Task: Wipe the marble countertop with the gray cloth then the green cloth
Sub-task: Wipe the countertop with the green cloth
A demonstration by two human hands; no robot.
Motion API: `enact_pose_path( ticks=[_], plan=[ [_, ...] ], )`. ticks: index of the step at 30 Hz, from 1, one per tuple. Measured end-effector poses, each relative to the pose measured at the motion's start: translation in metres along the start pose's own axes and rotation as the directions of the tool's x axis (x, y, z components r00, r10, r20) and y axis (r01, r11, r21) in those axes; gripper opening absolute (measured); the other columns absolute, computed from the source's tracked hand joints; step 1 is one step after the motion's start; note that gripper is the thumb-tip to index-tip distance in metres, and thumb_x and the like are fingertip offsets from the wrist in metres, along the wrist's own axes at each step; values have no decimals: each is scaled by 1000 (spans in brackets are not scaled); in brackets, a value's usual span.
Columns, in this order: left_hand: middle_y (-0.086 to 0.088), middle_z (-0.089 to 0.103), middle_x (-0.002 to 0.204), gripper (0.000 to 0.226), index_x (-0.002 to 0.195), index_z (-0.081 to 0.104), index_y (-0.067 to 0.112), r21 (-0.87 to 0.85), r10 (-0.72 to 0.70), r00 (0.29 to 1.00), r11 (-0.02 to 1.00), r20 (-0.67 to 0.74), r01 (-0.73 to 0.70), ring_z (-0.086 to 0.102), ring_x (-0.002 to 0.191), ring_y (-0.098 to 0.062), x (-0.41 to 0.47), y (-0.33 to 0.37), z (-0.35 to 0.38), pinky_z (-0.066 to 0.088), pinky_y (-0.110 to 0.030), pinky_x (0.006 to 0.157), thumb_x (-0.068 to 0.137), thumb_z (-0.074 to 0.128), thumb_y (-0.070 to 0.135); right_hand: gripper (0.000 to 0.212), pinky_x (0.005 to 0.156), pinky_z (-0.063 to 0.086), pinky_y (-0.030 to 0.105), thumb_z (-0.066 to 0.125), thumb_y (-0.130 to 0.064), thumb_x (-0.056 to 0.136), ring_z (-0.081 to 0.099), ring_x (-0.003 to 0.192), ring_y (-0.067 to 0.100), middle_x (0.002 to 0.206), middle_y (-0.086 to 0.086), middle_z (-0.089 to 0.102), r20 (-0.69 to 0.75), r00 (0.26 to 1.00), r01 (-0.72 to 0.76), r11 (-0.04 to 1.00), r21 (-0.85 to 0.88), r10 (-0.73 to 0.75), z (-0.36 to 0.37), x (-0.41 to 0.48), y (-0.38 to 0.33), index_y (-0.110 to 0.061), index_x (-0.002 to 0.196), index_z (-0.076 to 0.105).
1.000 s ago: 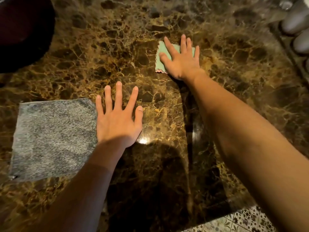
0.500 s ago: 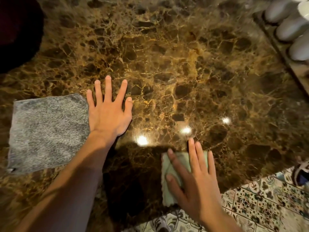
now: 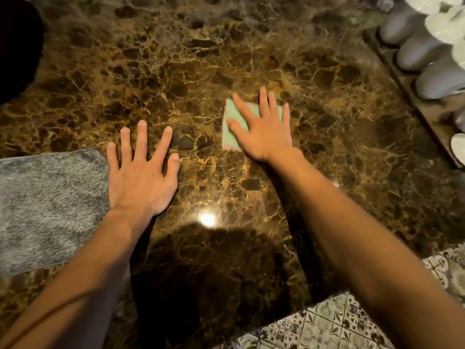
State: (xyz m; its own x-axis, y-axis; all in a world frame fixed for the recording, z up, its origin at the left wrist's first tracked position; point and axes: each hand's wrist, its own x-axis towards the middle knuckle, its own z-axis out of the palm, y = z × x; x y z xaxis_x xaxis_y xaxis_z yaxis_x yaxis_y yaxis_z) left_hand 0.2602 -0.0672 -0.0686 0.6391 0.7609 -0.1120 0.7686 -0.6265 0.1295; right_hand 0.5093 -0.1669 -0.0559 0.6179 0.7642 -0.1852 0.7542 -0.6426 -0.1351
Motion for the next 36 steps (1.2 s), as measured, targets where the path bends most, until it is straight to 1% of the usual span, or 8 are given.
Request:
enact_pose_path(
  ticks=[4,8,15,20,24,26,32,36],
  plan=[
    [-1,-8,172,59,158,-3,49,-10,-10,1000,1000,-7,10,-10,157,-30,1,-1,2,-5,-54,126,101,8,62,67,122,-10,63,14,-73,97,-13,158,34,172,16,-11,71,996,-47,999,0,47,-23,85,7,-52,160,1],
    [-1,-7,172,60,158,-2,50,-12,-6,1000,1000,-16,6,-9,157,-30,1,-1,1,-4,-54,126,100,7,63,67,122,-11,62,13,-71,98,-13,157,34,171,16,-12,45,998,-52,999,7,51,-24,96,10,-50,161,1],
    [-1,-6,172,59,158,-1,48,-7,-10,1000,1000,-5,10,-9,157,-30,0,0,0,-5,-53,126,101,9,61,61,125,-9,57,10,-68,102,-15,158,30,172,15,-11,-15,999,29,999,23,-28,2,-15,17,-51,161,3],
    [-2,-6,172,59,159,0,48,-4,-8,1000,1000,0,8,-8,157,-31,0,-1,-1,-4,-54,126,102,10,61,59,126,-7,56,8,-68,104,-23,156,29,169,14,-21,48,995,84,996,9,-85,22,-152,12,-52,158,-12],
    [-3,-4,172,59,159,1,46,2,0,1000,1000,-3,0,-7,157,-33,0,-1,-2,-3,-55,126,102,10,61,57,124,-16,50,15,-66,106,-26,155,26,169,14,-18,67,995,75,996,43,-78,33,-242,10,-54,159,-2],
    [-3,-5,172,59,159,1,46,3,-3,1000,1000,13,3,-7,157,-33,0,-1,-1,-4,-55,126,102,10,60,57,122,-23,46,13,-68,104,-31,153,24,168,11,-24,108,992,61,997,40,-65,35,-256,8,-57,157,-7],
    [-3,-4,172,59,160,2,44,5,-36,997,999,65,36,-6,157,-34,0,5,-9,-3,-56,125,103,11,58,60,126,-4,58,21,-68,104,-17,157,29,171,16,-10,41,997,56,997,55,-58,39,-250,10,-54,160,4],
    [-2,-6,172,58,159,0,46,-51,-9,995,999,104,14,-8,157,-35,2,42,-14,-5,-58,125,103,11,57,62,125,-5,59,17,-67,102,-17,157,28,171,13,-13,9,1000,-20,998,58,20,32,-200,17,-52,160,-1]
  ],
)
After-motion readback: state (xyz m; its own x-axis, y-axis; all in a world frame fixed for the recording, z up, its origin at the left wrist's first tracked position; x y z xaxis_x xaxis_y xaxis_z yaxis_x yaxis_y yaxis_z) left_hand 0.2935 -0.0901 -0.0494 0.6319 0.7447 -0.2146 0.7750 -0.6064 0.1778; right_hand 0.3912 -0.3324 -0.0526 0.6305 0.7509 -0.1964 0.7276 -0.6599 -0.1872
